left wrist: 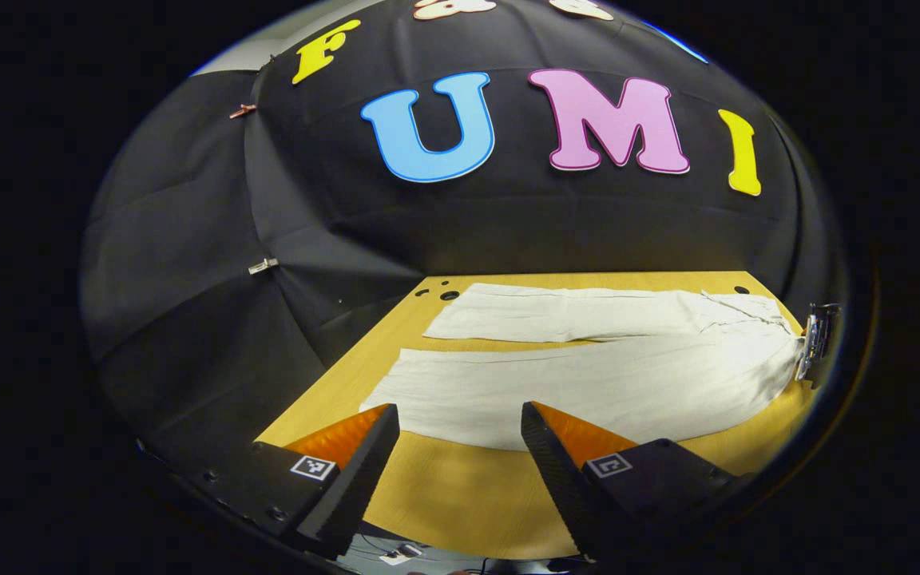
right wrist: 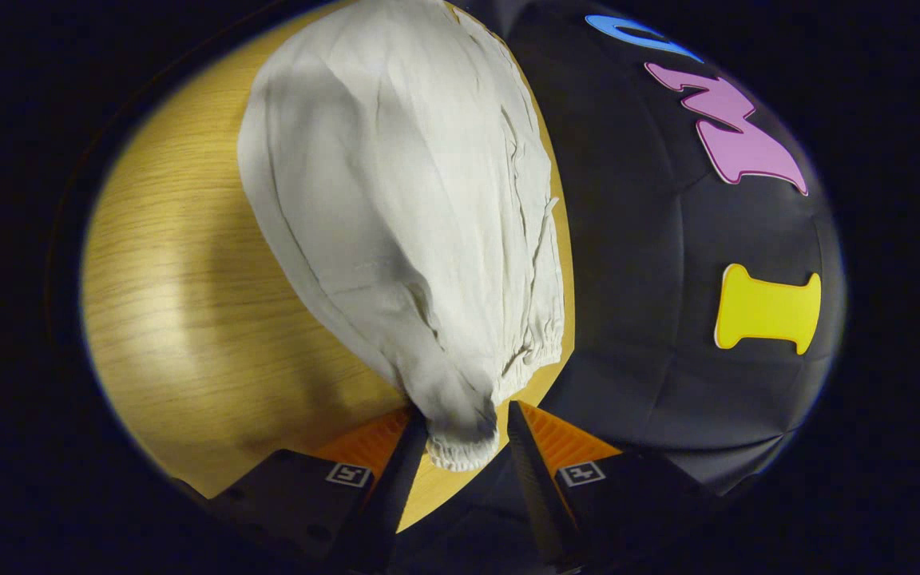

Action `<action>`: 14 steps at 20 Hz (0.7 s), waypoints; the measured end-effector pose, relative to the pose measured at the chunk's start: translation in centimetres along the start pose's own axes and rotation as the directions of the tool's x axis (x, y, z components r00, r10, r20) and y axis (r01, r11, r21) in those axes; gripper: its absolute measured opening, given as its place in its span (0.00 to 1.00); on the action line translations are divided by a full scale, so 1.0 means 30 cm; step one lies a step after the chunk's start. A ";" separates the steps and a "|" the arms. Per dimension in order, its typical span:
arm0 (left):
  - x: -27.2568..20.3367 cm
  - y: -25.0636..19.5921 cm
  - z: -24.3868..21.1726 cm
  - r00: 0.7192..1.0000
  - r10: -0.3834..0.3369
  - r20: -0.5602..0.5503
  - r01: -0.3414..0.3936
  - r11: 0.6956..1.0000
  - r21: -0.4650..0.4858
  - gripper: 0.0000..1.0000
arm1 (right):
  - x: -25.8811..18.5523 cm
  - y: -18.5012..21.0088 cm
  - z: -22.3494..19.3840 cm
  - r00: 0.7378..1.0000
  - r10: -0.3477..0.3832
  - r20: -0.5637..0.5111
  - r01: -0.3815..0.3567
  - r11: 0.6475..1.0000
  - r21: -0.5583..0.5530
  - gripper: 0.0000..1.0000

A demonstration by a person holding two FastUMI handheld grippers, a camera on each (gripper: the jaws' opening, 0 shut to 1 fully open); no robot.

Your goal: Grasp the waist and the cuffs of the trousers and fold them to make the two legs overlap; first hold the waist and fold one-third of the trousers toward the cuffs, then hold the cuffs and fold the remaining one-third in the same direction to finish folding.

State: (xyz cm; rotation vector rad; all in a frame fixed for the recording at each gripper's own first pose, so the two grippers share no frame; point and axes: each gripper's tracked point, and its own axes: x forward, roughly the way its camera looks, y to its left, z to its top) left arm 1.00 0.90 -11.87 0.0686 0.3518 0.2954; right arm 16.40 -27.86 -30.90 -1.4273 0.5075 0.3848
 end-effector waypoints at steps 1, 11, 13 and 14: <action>0.016 0.011 -0.016 1.000 0.003 -0.013 -0.003 1.000 -0.003 0.98 | 0.005 0.021 -0.004 1.000 0.024 -0.011 -0.024 1.000 0.018 0.64; 0.318 0.401 -0.146 0.989 0.116 -0.089 -0.084 0.949 0.305 0.97 | -0.001 0.052 0.015 0.972 0.235 0.001 -0.233 0.966 0.115 0.11; 0.385 0.458 -0.190 0.988 0.110 -0.113 -0.056 0.914 0.403 0.96 | 0.000 0.054 0.022 0.958 0.287 0.016 -0.287 0.951 0.114 0.07; 0.429 0.503 -0.229 0.983 0.113 -0.144 -0.041 0.902 0.430 0.96 | -0.001 0.052 0.024 0.955 0.297 0.016 -0.297 0.949 0.105 0.05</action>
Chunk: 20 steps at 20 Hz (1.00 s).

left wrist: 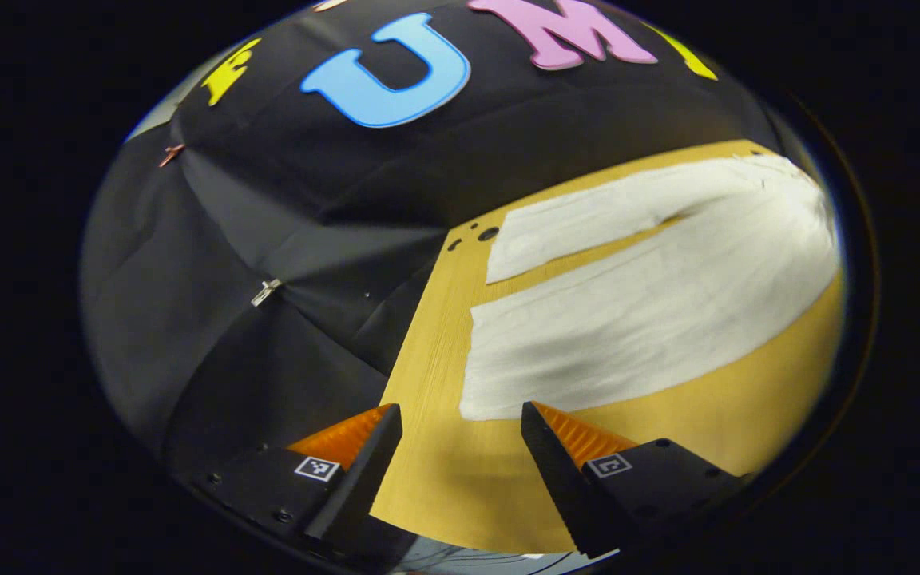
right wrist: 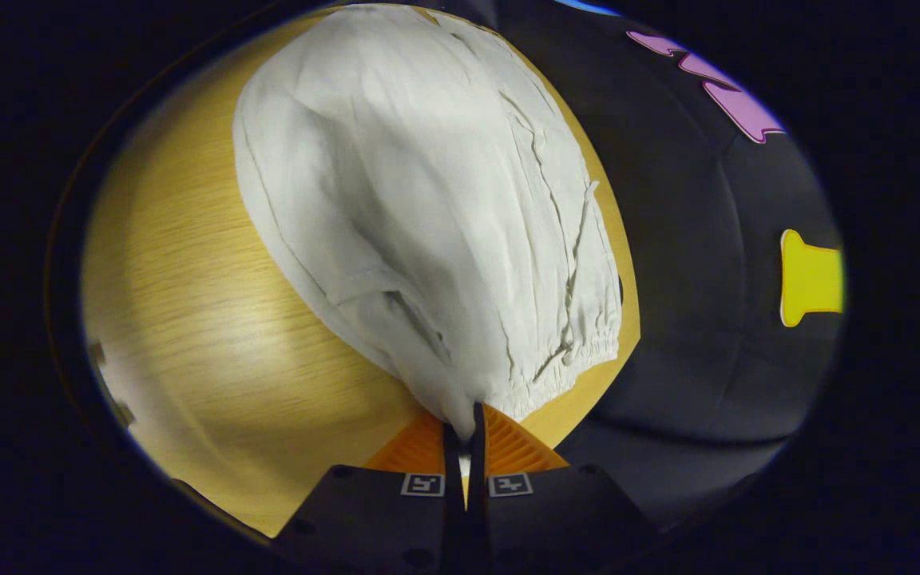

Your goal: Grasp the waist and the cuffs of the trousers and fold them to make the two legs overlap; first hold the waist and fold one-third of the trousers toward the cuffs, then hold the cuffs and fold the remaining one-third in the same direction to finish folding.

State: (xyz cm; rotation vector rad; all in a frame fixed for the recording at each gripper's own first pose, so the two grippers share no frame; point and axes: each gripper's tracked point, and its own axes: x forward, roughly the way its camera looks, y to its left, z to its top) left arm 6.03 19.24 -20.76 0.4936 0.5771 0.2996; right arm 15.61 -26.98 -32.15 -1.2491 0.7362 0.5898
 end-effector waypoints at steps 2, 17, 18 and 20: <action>0.070 0.015 -0.053 0.999 -0.024 -0.022 0.025 0.999 0.045 0.96 | -0.003 0.007 0.005 1.000 0.008 0.003 -0.008 1.000 -0.018 0.05; 0.323 -0.118 -0.021 0.946 -0.311 -0.089 0.248 0.522 0.816 0.79 | -0.014 0.009 0.006 1.000 -0.011 0.013 0.012 0.998 -0.060 0.05; 0.305 -0.133 -0.010 0.943 -0.321 -0.090 0.240 0.468 0.850 0.70 | -0.011 0.009 0.007 1.000 -0.017 0.012 0.018 0.997 -0.070 0.05; 0.298 -0.159 0.002 0.938 -0.331 -0.101 0.245 0.432 0.868 0.56 | -0.009 0.008 0.007 1.000 -0.028 0.010 0.028 0.996 -0.083 0.05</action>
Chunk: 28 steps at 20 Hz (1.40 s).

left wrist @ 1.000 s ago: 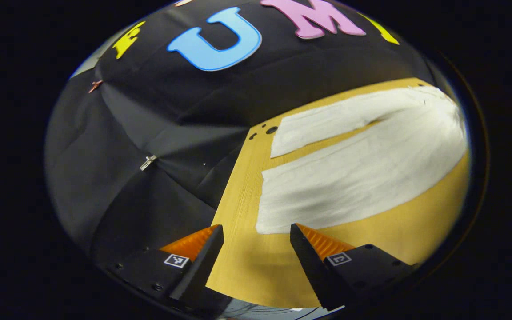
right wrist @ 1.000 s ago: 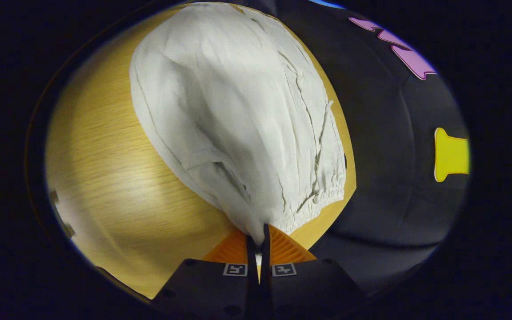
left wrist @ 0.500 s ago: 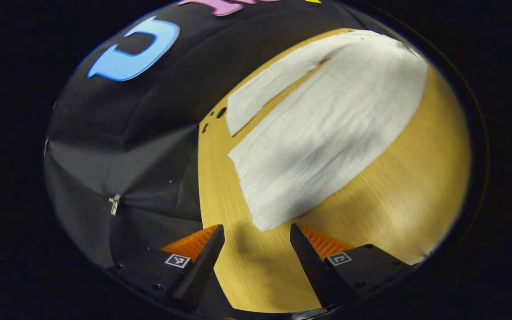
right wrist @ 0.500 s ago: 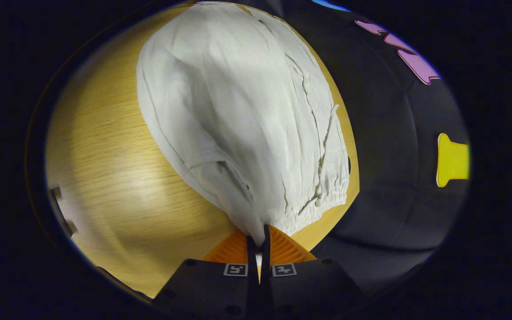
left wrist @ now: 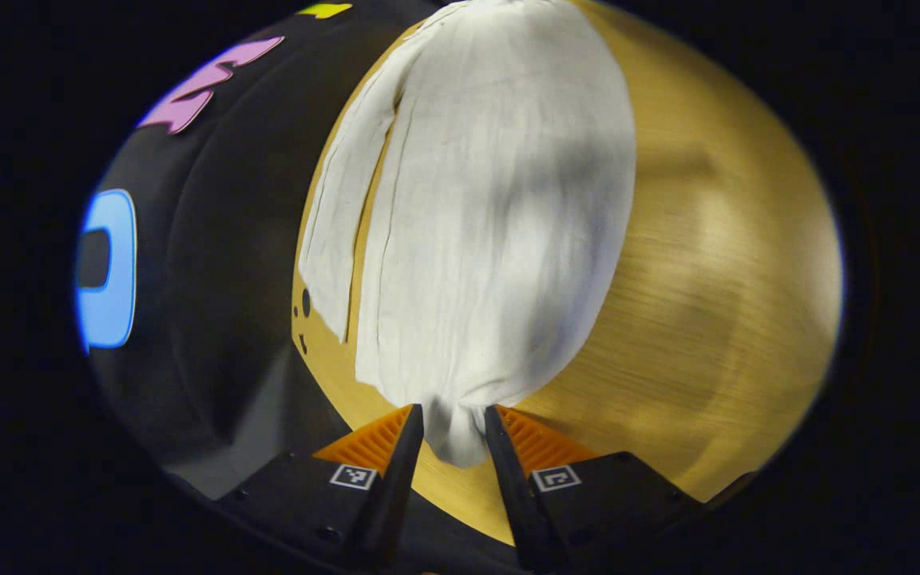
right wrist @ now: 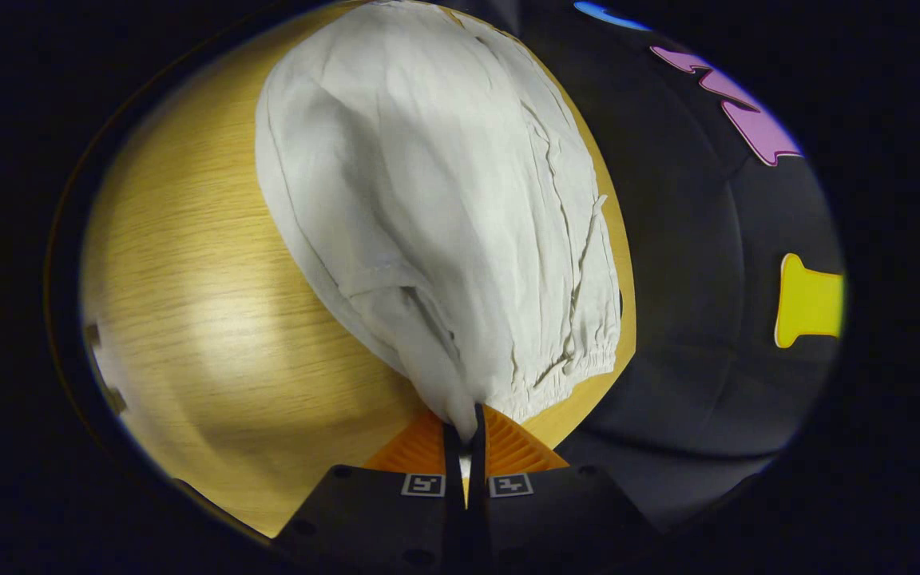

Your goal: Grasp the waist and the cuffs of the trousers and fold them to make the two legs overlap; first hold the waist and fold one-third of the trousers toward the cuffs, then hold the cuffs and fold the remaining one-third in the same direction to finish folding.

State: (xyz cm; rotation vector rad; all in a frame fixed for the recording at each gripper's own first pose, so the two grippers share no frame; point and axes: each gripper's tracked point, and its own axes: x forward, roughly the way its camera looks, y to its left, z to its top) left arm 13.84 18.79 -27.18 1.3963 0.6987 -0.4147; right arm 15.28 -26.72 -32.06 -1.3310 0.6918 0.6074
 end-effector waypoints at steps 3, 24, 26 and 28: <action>-0.026 -0.030 0.028 0.998 -0.065 -0.012 0.065 0.997 -0.048 0.40 | -0.003 -0.001 0.001 1.000 -0.003 -0.006 0.003 1.000 -0.009 0.05; -0.205 0.218 0.125 0.930 0.368 0.018 -0.351 0.900 -0.260 0.06 | -0.085 -0.296 0.060 0.965 -0.258 -0.037 0.254 0.898 0.358 0.05; -0.196 0.319 0.131 0.911 0.412 0.015 -0.388 0.869 -0.309 0.06 | -0.081 -0.366 0.079 0.957 -0.288 -0.030 0.273 0.862 0.428 0.05; -0.201 0.413 0.144 0.890 0.456 0.012 -0.426 0.839 -0.338 0.06 | -0.071 -0.435 0.090 0.949 -0.315 -0.033 0.288 0.816 0.501 0.05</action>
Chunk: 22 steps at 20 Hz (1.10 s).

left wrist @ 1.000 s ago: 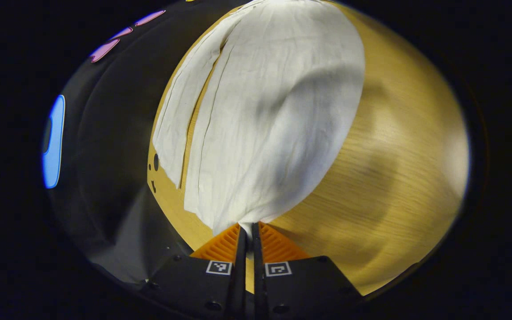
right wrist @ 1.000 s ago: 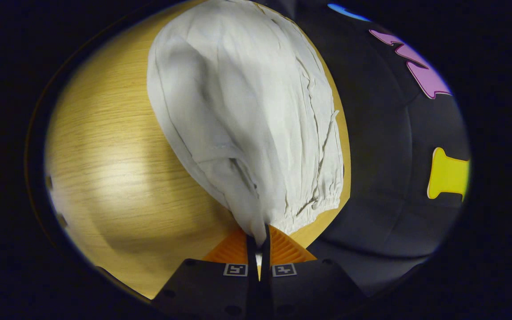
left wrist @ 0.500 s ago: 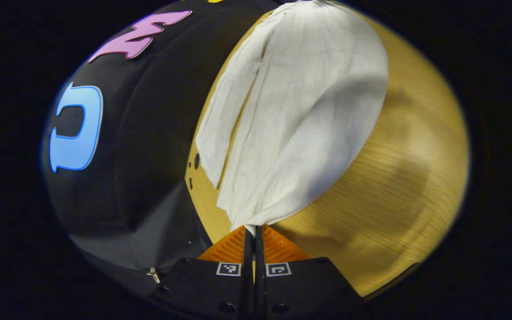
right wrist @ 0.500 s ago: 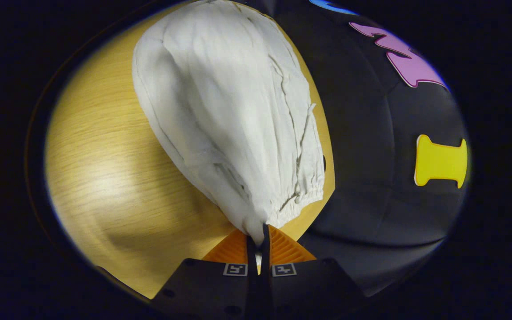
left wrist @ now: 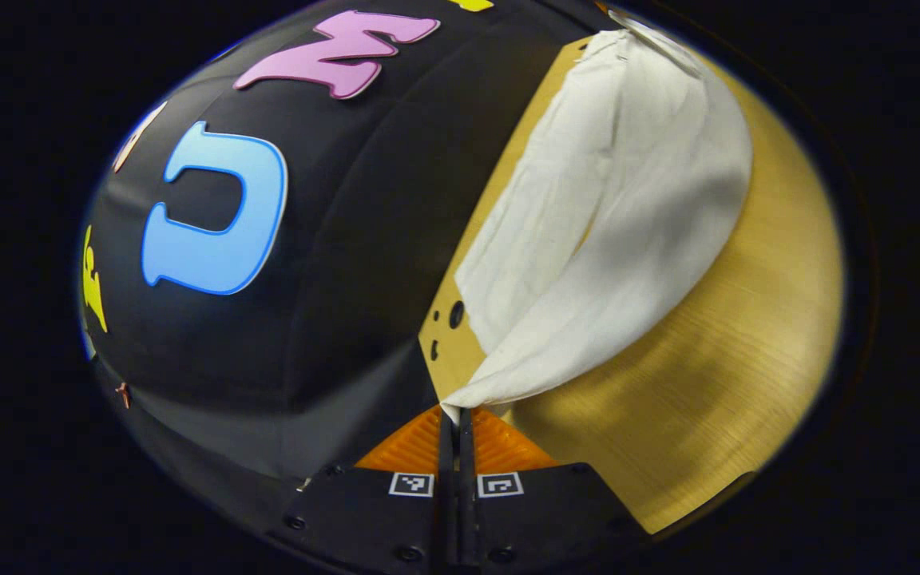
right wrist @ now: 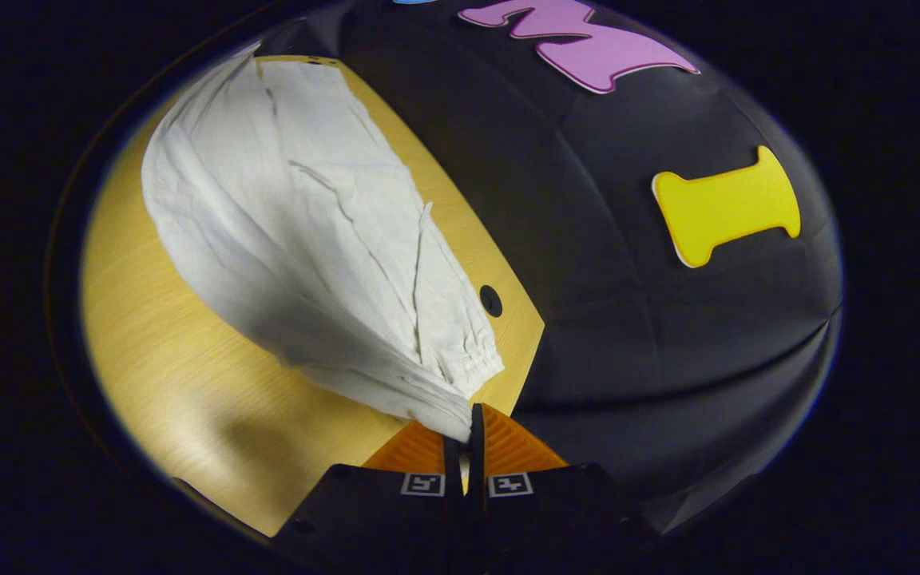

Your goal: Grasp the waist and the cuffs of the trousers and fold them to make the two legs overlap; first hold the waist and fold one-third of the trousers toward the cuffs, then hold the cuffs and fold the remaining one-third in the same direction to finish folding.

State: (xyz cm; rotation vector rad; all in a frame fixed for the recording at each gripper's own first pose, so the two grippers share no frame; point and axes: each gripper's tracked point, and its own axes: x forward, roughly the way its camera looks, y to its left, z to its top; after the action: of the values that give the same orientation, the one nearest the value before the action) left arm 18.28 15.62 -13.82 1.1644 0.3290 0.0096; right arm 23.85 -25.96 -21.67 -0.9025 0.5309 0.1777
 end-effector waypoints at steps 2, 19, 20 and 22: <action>0.083 0.072 0.057 0.999 0.035 0.005 -0.035 0.999 -0.021 0.06 | 0.030 -0.072 0.079 0.999 -0.040 0.016 0.038 0.991 0.127 0.05; 0.726 0.139 0.286 0.998 0.060 -0.020 -0.063 0.928 -0.368 0.06 | 0.499 -0.142 0.282 0.999 -0.017 -0.027 0.031 0.716 0.698 0.06; 0.730 0.122 0.288 0.998 0.055 -0.022 -0.059 0.922 -0.383 0.06 | 0.505 -0.129 0.269 0.999 0.005 -0.036 0.023 0.685 0.728 0.14; 0.728 0.092 0.281 0.999 0.030 -0.016 -0.034 0.907 -0.421 0.07 | 0.513 -0.111 0.263 0.999 0.033 -0.030 0.002 0.634 0.773 0.47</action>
State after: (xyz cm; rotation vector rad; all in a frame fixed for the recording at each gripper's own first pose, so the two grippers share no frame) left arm 41.72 13.00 -13.81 0.7392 0.2974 0.1103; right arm 41.13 -22.92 -23.22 -0.0405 0.5808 -0.0671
